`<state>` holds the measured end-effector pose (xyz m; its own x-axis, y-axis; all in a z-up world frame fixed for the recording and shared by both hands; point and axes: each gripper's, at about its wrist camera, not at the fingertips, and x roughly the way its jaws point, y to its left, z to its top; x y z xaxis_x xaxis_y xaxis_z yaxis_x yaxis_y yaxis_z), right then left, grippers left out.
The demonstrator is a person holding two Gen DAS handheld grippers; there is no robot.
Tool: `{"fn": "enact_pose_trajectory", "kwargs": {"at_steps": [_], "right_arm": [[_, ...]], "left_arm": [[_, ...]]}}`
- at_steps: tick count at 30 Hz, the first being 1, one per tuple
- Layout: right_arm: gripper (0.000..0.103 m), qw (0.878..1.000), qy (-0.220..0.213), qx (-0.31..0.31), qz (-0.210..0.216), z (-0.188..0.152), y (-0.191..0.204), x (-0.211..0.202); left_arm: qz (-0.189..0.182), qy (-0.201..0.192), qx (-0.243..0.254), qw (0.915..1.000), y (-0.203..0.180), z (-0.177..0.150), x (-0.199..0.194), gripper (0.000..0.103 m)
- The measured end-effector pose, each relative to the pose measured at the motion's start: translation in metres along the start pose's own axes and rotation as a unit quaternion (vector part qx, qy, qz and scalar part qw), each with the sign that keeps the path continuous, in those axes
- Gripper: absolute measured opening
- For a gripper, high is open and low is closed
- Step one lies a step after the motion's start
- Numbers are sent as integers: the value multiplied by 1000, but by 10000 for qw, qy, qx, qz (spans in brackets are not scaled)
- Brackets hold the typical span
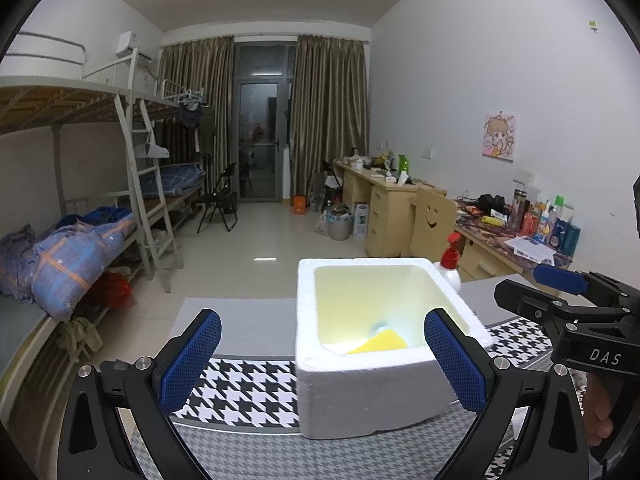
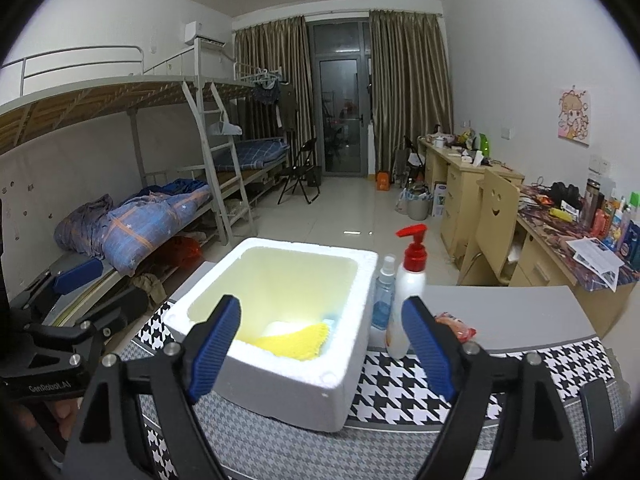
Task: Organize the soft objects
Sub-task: 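Move both tools back from the box toward the grey sock and tissue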
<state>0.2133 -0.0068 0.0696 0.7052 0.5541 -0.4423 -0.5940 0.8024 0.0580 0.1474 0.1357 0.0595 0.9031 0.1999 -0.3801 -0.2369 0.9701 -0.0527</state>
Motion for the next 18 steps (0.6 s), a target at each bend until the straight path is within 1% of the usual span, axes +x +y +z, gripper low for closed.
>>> {"fn": "enact_pose_trajectory", "kwargs": {"at_steps": [18], "right_arm": [[87,9994,-284,85,-188,-18,-19,-50]], "left_arm": [[-314,-117,119,9994,-34,-9,-35,102]]}}
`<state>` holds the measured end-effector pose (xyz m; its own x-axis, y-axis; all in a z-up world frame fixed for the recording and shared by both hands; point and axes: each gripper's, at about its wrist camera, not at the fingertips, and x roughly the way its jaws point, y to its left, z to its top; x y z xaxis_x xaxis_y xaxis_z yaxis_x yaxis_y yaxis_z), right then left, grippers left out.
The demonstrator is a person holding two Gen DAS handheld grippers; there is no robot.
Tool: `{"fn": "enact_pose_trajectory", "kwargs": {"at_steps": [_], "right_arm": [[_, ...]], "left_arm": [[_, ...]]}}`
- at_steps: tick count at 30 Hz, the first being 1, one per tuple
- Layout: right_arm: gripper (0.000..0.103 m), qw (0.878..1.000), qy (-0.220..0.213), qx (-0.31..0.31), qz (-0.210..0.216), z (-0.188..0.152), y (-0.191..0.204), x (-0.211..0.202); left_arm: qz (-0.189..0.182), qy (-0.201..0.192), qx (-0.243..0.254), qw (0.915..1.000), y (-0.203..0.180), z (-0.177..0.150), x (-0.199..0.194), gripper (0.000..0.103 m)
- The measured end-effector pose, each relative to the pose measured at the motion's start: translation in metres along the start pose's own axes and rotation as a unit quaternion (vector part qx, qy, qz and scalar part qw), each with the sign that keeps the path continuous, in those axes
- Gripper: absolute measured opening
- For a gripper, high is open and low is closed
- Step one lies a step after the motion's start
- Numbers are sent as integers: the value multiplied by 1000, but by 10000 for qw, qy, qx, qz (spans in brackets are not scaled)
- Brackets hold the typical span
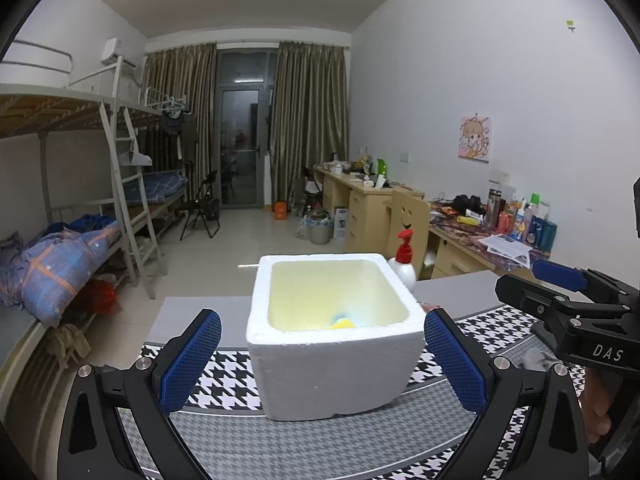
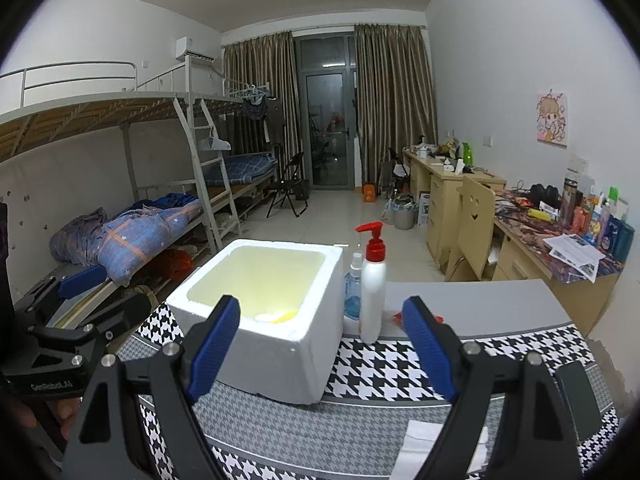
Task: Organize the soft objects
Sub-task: 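Move both tools back from the box toward the grey sock and tissue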
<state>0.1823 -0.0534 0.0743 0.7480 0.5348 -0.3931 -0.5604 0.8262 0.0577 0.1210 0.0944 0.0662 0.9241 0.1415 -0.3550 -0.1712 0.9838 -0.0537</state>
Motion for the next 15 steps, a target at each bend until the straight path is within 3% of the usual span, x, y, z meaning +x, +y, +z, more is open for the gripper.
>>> {"fn": "enact_pose_trajectory", "kwargs": {"at_steps": [15], "right_arm": [[91,9995,-232,19,-211,-14,-9,-43]], "left_arm": [[-245,-50,41,9997,-23,-9,-23,102]]}}
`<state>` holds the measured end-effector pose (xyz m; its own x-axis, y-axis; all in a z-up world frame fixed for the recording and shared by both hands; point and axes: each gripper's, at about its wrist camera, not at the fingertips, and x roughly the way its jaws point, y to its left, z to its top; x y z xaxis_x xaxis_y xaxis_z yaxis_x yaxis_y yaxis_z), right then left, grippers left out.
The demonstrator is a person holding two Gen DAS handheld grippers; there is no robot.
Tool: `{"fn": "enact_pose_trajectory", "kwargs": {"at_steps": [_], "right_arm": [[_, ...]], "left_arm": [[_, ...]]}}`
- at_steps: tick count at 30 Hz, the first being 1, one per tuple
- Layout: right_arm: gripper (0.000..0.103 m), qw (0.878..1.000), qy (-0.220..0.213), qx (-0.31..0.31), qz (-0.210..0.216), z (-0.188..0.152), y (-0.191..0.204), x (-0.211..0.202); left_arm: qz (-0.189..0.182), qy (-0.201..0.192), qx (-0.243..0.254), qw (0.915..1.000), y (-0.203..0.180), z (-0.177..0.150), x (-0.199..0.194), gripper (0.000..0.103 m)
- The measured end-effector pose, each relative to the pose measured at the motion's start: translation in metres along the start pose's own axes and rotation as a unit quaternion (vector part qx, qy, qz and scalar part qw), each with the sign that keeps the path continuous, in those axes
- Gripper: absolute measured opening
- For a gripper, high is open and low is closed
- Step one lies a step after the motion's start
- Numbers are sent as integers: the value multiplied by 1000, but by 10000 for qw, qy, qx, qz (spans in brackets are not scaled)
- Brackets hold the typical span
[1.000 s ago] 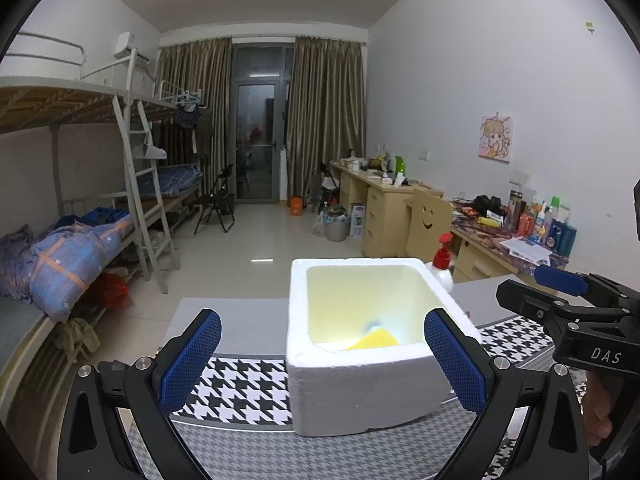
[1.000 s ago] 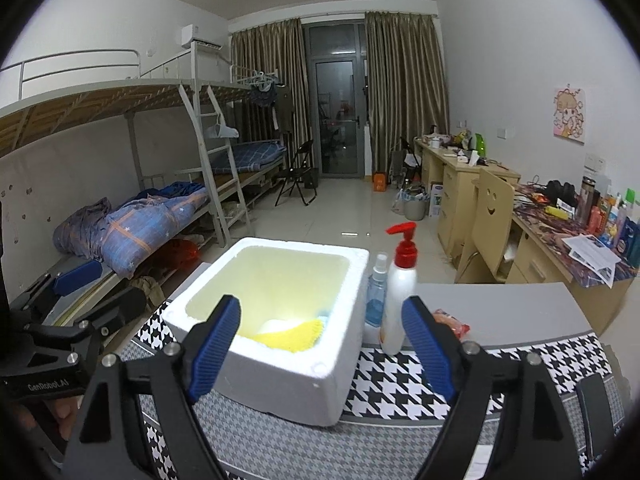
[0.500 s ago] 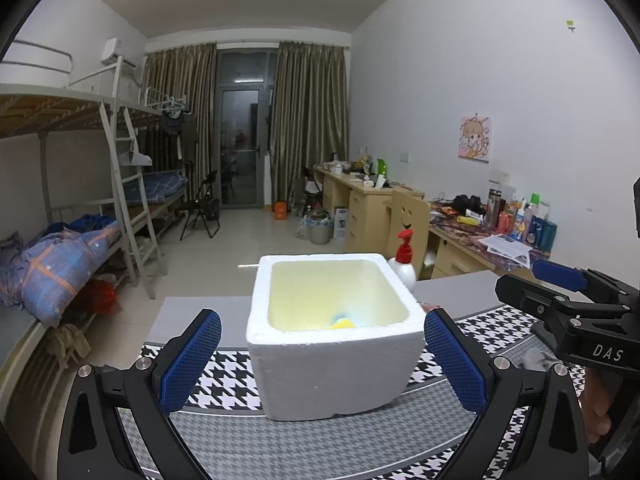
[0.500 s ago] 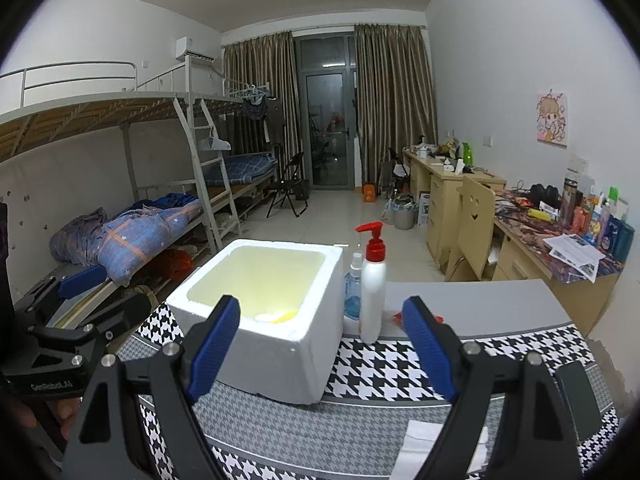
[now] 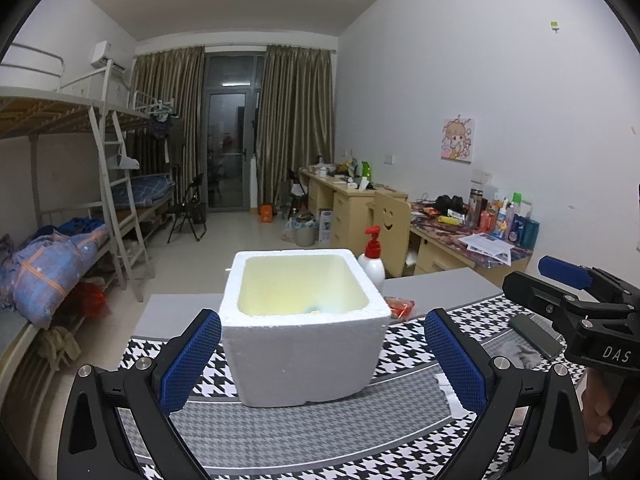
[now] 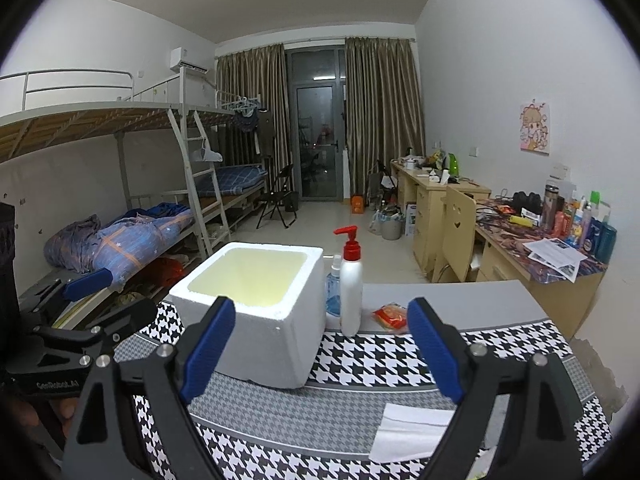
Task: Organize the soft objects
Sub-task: 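Move both tools back from the box toward the grey sock and tissue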
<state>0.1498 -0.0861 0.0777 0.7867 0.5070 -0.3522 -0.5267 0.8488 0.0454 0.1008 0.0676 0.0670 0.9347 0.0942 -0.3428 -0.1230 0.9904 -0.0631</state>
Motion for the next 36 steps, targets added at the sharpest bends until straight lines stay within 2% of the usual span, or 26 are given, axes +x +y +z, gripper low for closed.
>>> {"fn": "enact_pose_trajectory", "kwargs": {"at_steps": [6,24,36], "right_arm": [[97,9998,-110,32,-151,-7,-5,-13],[98,9987,-213,110,-440,-24,-28,-41],[98,9973,-119,216,-693,-38,-51,-49]], "left_arm": [[-51,-15,69,10000,-13,-4,-4,102],[-496,92,242,9984,-47,-14,-3,102],[-799,181,328,9961,-76,-24,5,102]]}}
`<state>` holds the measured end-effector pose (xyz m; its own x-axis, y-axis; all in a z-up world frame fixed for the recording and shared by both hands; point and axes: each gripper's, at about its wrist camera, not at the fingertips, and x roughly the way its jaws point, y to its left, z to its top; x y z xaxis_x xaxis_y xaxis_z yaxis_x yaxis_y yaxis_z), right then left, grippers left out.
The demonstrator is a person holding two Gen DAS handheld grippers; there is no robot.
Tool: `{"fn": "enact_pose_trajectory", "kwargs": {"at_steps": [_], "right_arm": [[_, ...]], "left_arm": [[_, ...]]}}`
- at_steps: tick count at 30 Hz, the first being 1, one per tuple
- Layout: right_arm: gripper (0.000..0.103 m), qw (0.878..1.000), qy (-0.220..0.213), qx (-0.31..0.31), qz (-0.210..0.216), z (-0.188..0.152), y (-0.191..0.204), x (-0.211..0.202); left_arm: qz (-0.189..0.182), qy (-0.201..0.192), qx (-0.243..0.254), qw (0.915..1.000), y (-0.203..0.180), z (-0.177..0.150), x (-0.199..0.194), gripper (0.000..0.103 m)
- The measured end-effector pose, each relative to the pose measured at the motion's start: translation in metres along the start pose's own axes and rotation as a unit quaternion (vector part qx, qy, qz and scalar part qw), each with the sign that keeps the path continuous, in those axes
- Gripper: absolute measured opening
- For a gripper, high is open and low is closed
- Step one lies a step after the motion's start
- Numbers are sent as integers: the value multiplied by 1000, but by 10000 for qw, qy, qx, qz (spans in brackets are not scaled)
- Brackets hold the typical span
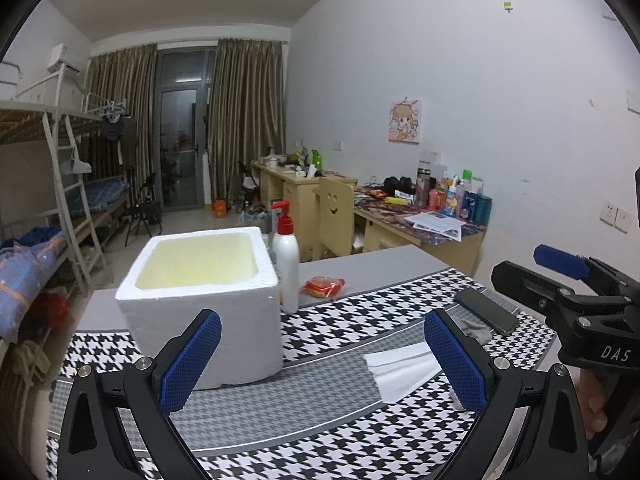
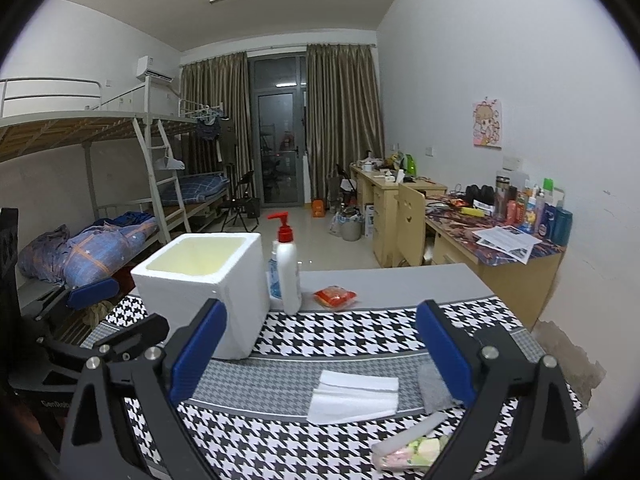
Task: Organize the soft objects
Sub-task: 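Move both tools back from the box toward the grey sock and tissue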
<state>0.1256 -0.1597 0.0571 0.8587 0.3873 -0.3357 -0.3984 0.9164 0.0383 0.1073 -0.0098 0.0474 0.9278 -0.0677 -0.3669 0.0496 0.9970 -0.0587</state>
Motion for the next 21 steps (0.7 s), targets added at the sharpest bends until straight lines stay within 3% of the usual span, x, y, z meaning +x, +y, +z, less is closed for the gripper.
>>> {"fn": "enact_pose_trajectory", "kwargs": {"at_steps": [21], "right_arm": [[98,9992,200,214,-265,-24,-43,-5]], "left_arm": [[-251,207,-62,9995,-38,-22,36,102]]}}
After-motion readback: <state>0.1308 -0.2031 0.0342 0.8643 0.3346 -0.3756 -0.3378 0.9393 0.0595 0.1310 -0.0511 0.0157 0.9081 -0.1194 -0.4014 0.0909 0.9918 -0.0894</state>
